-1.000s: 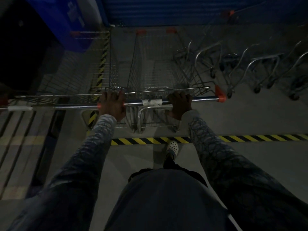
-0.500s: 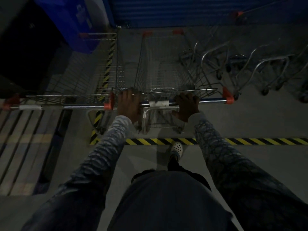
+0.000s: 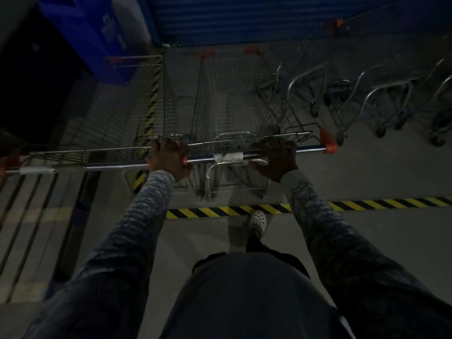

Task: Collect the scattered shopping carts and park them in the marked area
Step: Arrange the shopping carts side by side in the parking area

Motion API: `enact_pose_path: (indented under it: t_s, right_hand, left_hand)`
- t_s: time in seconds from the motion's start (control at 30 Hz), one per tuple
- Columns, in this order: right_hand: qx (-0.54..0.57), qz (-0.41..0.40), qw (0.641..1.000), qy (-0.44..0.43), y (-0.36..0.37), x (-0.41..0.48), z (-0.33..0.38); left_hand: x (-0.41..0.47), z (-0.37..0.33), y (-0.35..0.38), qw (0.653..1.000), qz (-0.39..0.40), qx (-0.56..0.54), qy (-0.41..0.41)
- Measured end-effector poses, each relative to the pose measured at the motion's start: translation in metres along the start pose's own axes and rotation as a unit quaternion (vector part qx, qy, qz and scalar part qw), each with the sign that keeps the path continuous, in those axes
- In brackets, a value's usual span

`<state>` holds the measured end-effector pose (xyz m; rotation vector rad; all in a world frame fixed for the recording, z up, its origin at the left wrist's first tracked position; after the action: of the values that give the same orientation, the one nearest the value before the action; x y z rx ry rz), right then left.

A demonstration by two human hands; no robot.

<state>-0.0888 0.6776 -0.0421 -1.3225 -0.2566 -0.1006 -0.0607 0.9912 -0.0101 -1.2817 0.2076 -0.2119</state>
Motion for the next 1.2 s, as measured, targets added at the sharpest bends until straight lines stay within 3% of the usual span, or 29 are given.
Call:
enact_pose_path:
  t_s: [0.17, 0.33, 0.57, 0.67, 0.8, 0.9, 1.03, 1.1, 1.2]
  right_hand:
    - [-0.009, -0.164, 0.971, 0.174, -0.021, -0.02, -0.053]
    - [-0.019, -0.158, 0.936, 0.315, -0.02, -0.026, -0.094]
    - [-0.025, -0.22, 0.928, 0.298, -0.002, -0.023, -0.1]
    - [-0.01, -0.232, 0.932, 0.279, -0.001, -0.024, -0.103]
    - [0.013, -0.244, 0.935, 0.257, -0.001, -0.023, -0.102]
    - [0.016, -0.242, 0.933, 0.267, -0.003, -0.023, -0.099]
    - [0.012, -0.236, 0.938, 0.254, -0.003, -0.024, -0.1]
    - [0.009, -0.237, 0.939, 0.249, -0.003, -0.024, -0.1]
    - [0.01, -0.227, 0.938, 0.26, -0.003, -0.024, -0.1]
  left_hand:
    - [-0.001, -0.002, -0.001, 0.999, -0.036, -0.029, -0.001]
    - [-0.001, -0.002, 0.001, 0.999, -0.039, -0.027, -0.009]
    - [-0.002, 0.0, 0.002, 0.999, -0.016, -0.023, -0.015]
    - [-0.006, -0.011, -0.01, 0.998, -0.053, -0.033, -0.007]
    - [-0.04, -0.082, -0.019, 0.976, -0.134, -0.076, 0.154]
    - [-0.059, -0.12, -0.006, 0.965, -0.117, -0.143, 0.187]
    - [-0.062, -0.115, 0.009, 0.971, -0.075, -0.169, 0.153]
    - [-0.058, -0.1, 0.006, 0.965, -0.116, -0.208, 0.108]
    - [-0.051, -0.074, -0.002, 0.932, -0.238, -0.272, 0.031]
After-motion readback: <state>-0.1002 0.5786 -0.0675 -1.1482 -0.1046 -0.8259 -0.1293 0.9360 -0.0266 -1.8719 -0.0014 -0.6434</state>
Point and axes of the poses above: each hand's wrist, its own x-axis towards the middle knuckle, its own y-axis out of the palm, z = x × y, the point moved 4 cm from there along x, towards the middle knuckle, and after that the axes turned 2 degrees about -z, right-handed, at the moved point
